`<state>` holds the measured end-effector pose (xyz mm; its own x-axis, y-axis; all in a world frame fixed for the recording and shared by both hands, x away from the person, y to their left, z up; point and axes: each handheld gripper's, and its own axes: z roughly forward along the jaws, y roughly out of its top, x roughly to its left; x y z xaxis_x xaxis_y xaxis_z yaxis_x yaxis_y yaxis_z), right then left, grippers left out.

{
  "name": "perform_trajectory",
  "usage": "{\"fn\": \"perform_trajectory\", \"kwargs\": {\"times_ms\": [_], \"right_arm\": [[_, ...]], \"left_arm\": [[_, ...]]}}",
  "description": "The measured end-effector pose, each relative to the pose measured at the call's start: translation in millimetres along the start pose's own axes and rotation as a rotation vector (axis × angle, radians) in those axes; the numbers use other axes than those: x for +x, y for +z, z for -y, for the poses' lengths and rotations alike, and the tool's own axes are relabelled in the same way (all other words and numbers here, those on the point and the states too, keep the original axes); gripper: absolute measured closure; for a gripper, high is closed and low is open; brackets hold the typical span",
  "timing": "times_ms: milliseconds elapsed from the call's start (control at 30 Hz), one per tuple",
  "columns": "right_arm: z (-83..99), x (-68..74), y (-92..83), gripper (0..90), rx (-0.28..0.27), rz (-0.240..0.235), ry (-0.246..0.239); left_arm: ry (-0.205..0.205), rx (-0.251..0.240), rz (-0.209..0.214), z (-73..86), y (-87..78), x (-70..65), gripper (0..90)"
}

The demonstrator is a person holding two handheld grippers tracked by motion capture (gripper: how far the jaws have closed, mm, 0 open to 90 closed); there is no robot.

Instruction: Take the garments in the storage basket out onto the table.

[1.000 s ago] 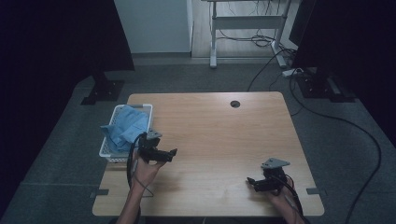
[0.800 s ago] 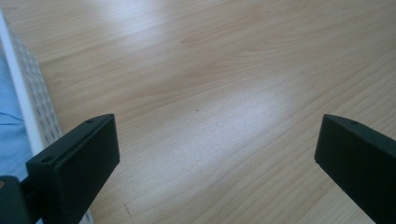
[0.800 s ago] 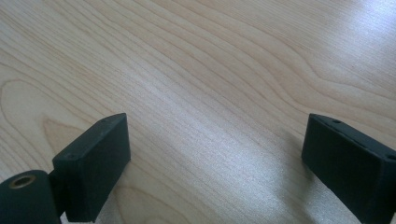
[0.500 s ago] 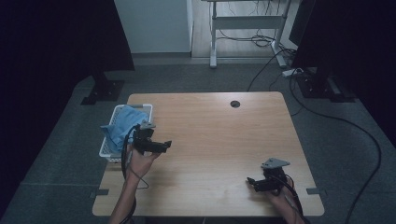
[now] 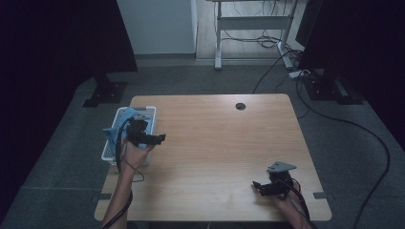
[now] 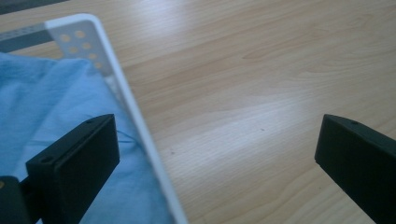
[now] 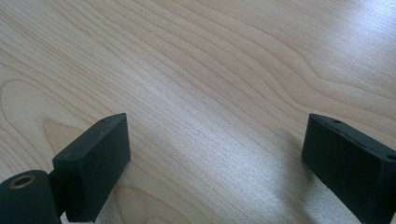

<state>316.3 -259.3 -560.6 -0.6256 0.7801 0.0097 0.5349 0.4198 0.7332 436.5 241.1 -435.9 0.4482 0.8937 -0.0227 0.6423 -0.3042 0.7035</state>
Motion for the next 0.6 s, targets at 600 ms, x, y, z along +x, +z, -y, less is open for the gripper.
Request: {"fn": "perform_trajectory", "kwargs": {"times_ms": [600], "right_arm": [[0.0, 0.0, -0.1, 7.9, 0.001, 0.0, 0.0]], "left_arm": [[-0.045, 0.063, -0.151, -4.2, 8.6, 51.0, 0.0]]}}
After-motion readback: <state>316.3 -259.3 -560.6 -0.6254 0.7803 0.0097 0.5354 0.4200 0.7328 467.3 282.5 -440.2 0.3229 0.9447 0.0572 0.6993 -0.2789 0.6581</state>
